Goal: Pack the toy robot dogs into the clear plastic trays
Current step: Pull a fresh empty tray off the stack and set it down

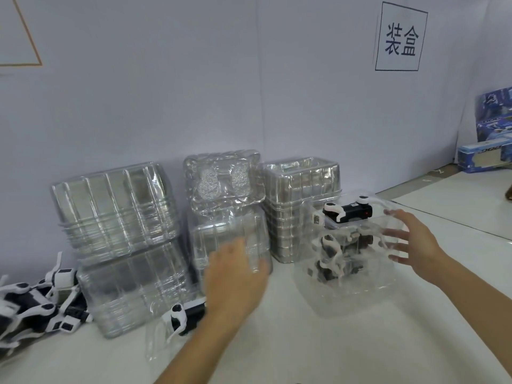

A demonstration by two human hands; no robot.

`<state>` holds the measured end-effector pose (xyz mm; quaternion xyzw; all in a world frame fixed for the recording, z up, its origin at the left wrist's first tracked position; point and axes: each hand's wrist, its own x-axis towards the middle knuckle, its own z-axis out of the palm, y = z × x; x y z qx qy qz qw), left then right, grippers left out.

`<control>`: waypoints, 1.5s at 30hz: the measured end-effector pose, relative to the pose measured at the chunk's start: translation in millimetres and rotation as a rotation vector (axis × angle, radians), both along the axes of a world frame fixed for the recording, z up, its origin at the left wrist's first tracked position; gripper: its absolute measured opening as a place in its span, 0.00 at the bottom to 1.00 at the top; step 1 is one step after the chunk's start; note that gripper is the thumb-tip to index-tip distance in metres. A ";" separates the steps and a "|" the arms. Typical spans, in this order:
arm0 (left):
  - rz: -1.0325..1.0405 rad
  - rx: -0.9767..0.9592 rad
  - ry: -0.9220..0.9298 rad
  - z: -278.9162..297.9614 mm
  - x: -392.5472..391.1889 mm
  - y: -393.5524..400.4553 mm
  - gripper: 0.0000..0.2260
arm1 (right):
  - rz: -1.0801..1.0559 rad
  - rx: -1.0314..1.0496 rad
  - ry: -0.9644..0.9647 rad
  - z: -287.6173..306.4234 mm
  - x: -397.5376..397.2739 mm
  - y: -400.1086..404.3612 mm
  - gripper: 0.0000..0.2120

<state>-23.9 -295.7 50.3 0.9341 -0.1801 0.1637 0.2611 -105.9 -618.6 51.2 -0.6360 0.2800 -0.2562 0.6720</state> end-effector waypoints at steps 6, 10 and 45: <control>0.386 0.067 0.537 -45.2 16.3 141.1 0.33 | -0.006 0.047 -0.034 6.9 2.0 -1.8 0.11; 0.303 -0.219 0.721 -56.3 4.6 149.6 0.36 | -0.016 0.042 -0.030 15.4 7.0 2.5 0.06; -0.024 -0.353 0.566 -48.4 11.7 60.9 0.23 | -0.287 -0.568 0.149 20.2 24.1 0.9 0.29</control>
